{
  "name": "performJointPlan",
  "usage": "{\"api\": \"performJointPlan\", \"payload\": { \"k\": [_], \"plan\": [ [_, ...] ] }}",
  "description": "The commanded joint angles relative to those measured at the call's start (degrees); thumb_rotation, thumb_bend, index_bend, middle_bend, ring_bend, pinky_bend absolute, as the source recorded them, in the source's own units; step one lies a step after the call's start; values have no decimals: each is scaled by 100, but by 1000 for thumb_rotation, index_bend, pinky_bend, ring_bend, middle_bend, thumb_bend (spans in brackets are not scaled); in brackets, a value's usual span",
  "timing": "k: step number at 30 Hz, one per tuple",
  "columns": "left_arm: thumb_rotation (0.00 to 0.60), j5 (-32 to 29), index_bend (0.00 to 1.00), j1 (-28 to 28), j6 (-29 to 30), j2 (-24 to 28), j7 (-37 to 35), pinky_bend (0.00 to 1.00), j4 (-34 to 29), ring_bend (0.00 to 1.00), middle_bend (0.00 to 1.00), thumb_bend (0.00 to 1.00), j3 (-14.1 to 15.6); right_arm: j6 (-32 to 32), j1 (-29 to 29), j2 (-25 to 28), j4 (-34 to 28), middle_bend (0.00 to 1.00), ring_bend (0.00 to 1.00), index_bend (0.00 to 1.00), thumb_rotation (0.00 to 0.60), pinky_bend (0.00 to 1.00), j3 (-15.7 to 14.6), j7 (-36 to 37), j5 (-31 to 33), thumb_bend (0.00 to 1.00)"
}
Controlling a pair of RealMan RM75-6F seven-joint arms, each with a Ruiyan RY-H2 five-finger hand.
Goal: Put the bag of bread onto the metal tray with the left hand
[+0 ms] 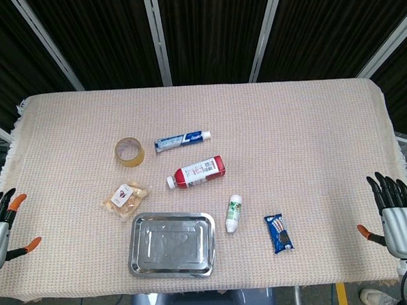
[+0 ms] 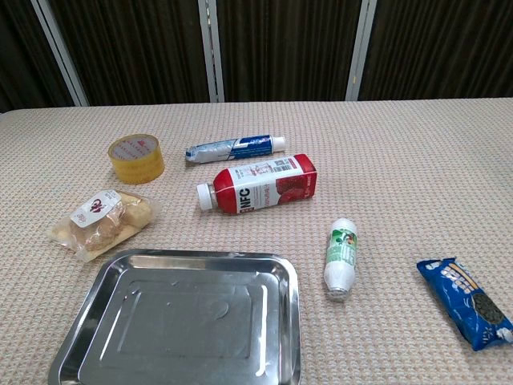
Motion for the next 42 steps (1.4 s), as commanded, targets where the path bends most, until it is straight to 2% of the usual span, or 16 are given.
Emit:
{"api": "performJointPlan", "payload": {
  "k": [1,9,17,23,30,42],
  "plan": [
    [492,-1,134,-11,-24,1,10,0,-2,0,22,83,4,-10,-5,4,-3,0,0,14,600,0,-3,2,14,0],
    [495,-5,140,-157,-271,19,208,0,-80,0,12,87,4,-87,11,44,-37,0,0,14,600,0,-7,-6,44,0],
    [495,-248,124,-768,-1214,10,437,0,-113,0,0,89,-172,-86,1,76,-65,0,0,14,600,0,-4,7,53,0],
    [494,-494,76,-1391,-2170,-115,643,0,-64,0,0,86,-302,-22,-48,116,-73,0,0,13,600,0,-9,21,51,0],
    [489,-987,38,-2125,-3170,-475,1099,0,71,0,0,61,-447,34,-106,133,-89,0,0,14,600,0,-20,44,63,0],
    [493,-1717,50,-2853,-3854,-1490,1449,0,876,0,0,60,-502,74,-179,150,-96,0,0,14,600,0,-25,45,105,0]
  ]
}}
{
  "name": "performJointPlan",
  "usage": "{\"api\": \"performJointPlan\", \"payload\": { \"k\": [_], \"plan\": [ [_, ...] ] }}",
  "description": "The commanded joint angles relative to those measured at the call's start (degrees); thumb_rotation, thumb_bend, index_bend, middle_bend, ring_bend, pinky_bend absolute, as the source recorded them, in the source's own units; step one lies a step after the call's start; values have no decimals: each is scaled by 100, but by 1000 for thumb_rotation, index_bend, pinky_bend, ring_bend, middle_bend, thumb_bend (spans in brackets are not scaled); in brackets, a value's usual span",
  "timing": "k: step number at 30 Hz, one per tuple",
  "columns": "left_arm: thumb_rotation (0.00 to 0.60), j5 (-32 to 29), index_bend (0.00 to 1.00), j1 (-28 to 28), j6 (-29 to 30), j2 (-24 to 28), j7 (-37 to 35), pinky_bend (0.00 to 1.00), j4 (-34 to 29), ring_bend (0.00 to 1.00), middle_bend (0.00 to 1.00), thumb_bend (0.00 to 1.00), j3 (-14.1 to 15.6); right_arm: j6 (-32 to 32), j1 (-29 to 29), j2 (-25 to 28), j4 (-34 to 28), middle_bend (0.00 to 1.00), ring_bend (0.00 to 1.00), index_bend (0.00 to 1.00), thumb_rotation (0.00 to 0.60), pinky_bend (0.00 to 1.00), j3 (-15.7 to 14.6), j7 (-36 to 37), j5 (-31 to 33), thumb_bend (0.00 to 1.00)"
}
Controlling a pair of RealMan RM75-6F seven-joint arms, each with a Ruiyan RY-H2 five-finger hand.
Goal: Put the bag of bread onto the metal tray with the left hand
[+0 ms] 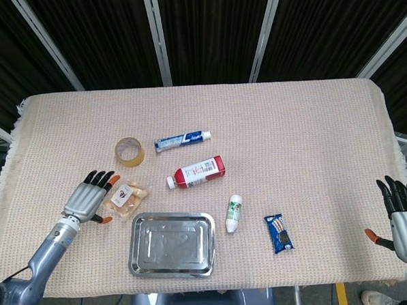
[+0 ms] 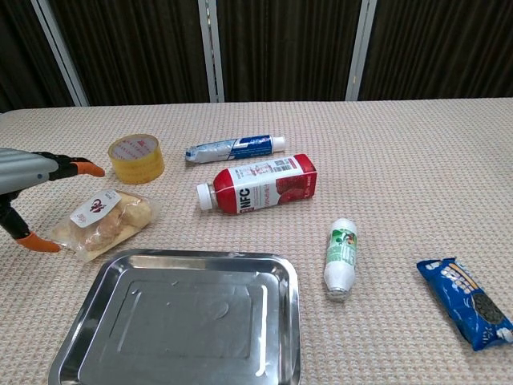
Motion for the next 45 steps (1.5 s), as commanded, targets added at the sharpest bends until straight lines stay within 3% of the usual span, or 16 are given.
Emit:
{"api": "performJointPlan", "payload": {
  "k": [1,7,12,15,20,27,34,45],
  "plan": [
    [495,-175,54,-153,-109,-216,51,0,166,0,0,60,-11,3,-7,-1,-7,0,0,14,600,0,-4,-14,-7,0],
    [495,-127,129,-284,-61,-613,-186,11,525,0,0,61,6,-1,-36,-17,10,0,0,13,600,0,-11,-9,21,0],
    [573,239,252,-304,125,-983,-703,230,887,50,19,142,52,-15,-56,-15,26,0,0,14,600,0,-4,23,64,0],
    [600,521,359,-272,351,-1166,-997,376,1140,161,104,252,111,-22,-53,-11,36,0,0,14,600,0,1,48,58,0],
    [600,889,542,-154,869,-1359,-1438,501,1438,308,262,389,130,-47,-47,-10,57,0,0,14,600,0,4,73,62,0],
    [600,1278,593,7,1555,-1321,-2027,516,1564,339,316,432,97,-71,-32,-15,63,0,0,14,600,0,11,82,55,0],
    [600,1938,600,90,2076,-817,-2747,517,666,338,340,436,259,-89,-14,-18,43,0,0,14,600,0,17,36,40,0],
    [600,2626,579,-235,1656,-924,-2872,511,157,337,341,436,721,-75,-39,11,2,0,0,14,600,0,11,8,50,0]
  ]
}}
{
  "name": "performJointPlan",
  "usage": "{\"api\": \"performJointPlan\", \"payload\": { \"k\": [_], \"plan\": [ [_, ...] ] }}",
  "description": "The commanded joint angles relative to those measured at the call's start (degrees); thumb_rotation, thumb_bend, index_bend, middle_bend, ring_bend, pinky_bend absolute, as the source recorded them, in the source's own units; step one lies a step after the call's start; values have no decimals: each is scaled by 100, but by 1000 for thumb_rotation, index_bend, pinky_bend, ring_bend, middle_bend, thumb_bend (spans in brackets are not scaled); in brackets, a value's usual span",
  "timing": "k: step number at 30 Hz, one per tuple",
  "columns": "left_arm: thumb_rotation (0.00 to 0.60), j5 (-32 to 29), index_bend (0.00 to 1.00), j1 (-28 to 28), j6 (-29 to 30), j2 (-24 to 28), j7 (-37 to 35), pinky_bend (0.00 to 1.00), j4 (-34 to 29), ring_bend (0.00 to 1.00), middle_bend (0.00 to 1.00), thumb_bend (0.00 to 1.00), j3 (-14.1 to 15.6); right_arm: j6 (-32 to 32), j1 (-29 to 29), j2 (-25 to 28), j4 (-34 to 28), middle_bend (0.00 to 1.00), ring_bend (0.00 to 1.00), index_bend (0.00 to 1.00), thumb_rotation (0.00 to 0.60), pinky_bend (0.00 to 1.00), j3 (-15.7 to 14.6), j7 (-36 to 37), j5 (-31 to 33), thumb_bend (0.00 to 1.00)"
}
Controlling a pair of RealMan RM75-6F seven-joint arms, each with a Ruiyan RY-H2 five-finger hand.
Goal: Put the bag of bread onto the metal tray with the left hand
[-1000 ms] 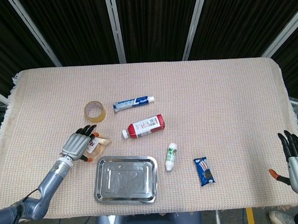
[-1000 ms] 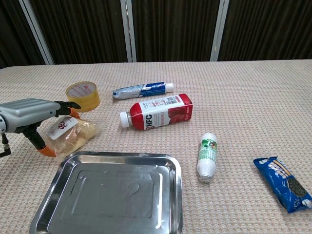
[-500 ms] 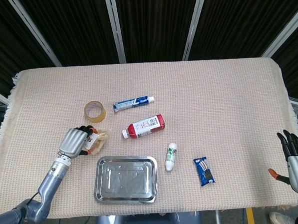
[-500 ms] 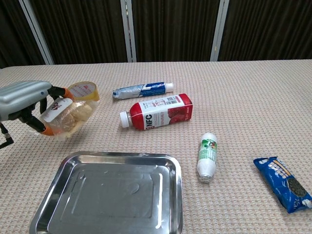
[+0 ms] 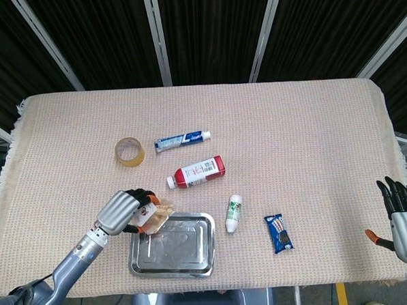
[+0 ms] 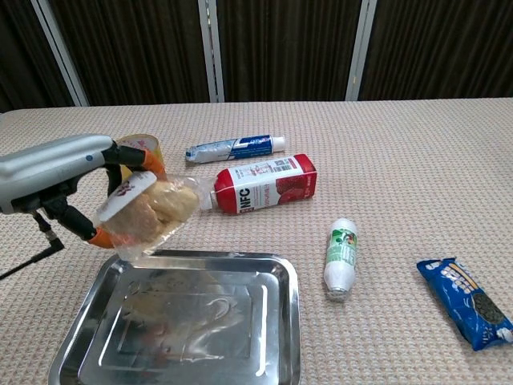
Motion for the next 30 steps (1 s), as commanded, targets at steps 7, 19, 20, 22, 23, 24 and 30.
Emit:
{"api": "performJointPlan", "payload": {
  "k": [7,19,20,22,23,24,30],
  "plan": [
    [598,19,266,-171,-399,-404,309,339,109,189,105,108,155,8,-42,-2,27,0,0,14,600,0,-14,54,41,0],
    [366,-292,0,-254,-880,16,423,0,-521,0,0,0,311,-23,-33,-22,86,0,0,14,600,0,-8,132,40,0],
    [365,-288,0,-216,-792,57,412,0,-565,0,0,0,303,-24,-28,-26,93,0,0,14,600,0,-5,135,36,0],
    [386,-269,0,-106,-538,180,447,0,-637,0,0,17,278,-32,-13,-35,108,0,0,14,600,0,2,150,22,0],
    [428,-259,0,-5,-314,257,518,0,-672,0,0,50,248,-45,-1,-39,123,0,0,14,600,0,3,156,12,0],
    [466,-267,0,76,-149,313,598,0,-686,0,0,79,225,-54,7,-42,133,0,0,14,600,0,6,160,9,0],
    [524,-535,0,709,870,857,1057,0,-916,0,0,120,102,-139,73,-61,180,0,0,14,600,0,35,173,21,0]
  ]
}}
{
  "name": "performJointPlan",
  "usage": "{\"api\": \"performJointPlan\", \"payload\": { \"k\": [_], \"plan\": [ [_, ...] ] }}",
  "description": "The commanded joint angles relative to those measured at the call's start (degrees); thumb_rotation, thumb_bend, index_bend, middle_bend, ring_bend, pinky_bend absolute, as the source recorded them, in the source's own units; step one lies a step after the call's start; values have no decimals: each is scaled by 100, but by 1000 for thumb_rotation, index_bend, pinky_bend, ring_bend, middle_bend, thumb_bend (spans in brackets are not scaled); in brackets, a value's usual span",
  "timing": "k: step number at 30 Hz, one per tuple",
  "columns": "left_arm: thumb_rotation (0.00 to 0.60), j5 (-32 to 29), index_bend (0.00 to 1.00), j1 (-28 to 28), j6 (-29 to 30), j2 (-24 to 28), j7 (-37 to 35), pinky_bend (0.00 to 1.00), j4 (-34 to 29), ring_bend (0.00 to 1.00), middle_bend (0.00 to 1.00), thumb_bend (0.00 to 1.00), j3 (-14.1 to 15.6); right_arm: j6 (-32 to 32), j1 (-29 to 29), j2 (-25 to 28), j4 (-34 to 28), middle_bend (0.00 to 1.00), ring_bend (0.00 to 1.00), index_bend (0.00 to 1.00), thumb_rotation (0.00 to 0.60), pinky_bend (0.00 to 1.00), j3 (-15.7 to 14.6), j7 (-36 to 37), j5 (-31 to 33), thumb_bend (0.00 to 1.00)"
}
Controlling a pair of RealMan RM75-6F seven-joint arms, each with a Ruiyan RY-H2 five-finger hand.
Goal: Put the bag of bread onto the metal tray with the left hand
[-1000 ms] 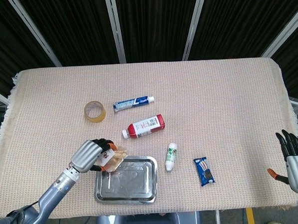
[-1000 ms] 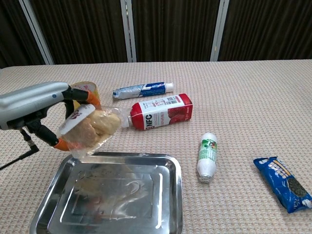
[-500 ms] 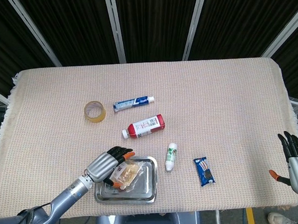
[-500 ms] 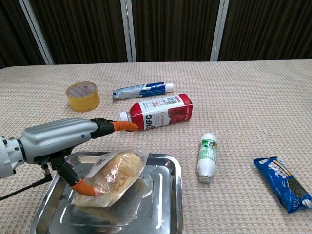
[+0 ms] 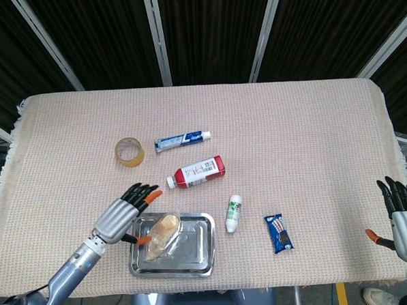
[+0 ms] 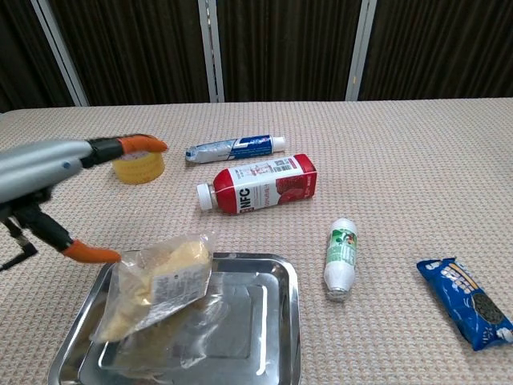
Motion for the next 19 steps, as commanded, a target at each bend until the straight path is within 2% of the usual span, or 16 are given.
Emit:
{"api": "performJointPlan", "payload": {
  "k": [1,10,19],
  "plan": [
    [524,-245,0,507,676,490,284,0,-226,0,0,119,-100,-37,27,-7,12,0,0,14,600,0,12,1,11,0],
    [521,-725,57,1302,1511,1163,155,0,-255,0,0,120,-90,-117,105,-28,-8,0,0,15,600,0,27,-66,-8,0],
    [523,-960,108,2005,1996,1494,431,0,-279,0,0,122,177,-100,137,3,-91,0,0,14,600,0,48,-153,-39,0]
  ]
}}
